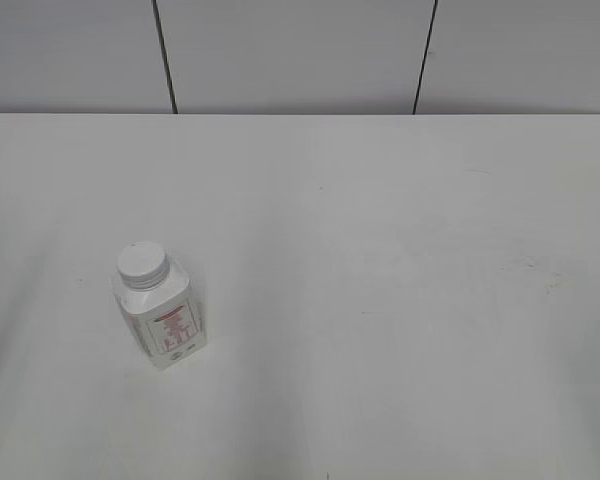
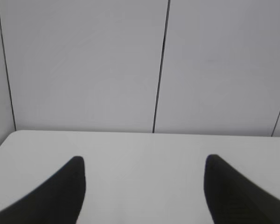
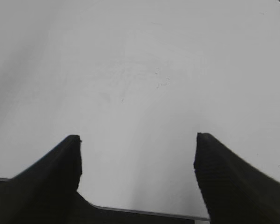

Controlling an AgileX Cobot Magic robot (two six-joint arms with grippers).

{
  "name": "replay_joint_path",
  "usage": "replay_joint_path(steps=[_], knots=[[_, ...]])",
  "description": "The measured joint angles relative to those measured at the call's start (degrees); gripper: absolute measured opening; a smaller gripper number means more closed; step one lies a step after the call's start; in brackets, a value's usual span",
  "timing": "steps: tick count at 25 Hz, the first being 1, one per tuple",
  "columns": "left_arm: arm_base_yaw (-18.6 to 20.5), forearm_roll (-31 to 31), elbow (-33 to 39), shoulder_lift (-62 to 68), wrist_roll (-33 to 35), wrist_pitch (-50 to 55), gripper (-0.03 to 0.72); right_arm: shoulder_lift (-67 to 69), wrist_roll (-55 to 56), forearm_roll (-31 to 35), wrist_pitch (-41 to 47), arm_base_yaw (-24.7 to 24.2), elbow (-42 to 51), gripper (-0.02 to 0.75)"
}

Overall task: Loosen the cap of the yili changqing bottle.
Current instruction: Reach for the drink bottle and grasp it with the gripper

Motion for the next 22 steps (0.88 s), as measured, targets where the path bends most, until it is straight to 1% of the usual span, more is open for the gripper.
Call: replay_joint_path(steps=[4,8,10,14,18,19,20,22], knots=[[0.0,-0.65,0.1,7.08,0.0,-4.56,0.469,0.0,0.0,0.0,0.0,0.0,0.0,0.592],[0.0,-0.59,0.1,14.62,0.0,-14.11,0.464,0.0,0.0,0.0,0.0,0.0,0.0,0.592],[0.0,0.5,0.1,18.52,0.0,-17.11,0.464,0.0,0.0,0.0,0.0,0.0,0.0,0.592],[0.0,7.42,0.1,26.01,0.0,-20.22,0.464,0.0,0.0,0.0,0.0,0.0,0.0,0.592],[0.0,11.99,0.1,30.72,-1.12,-23.37,0.464,0.0,0.0,0.0,0.0,0.0,0.0,0.592],[0.0,13.46,0.1,31.47,-3.05,-24.35,0.464,0.0,0.0,0.0,0.0,0.0,0.0,0.592],[0.0,16.38,0.1,32.09,-5.84,-25.39,0.464,0.0,0.0,0.0,0.0,0.0,0.0,0.592],[0.05,25.07,0.1,33.39,-11.89,-28.0,0.464,0.0,0.0,0.0,0.0,0.0,0.0,0.592]])
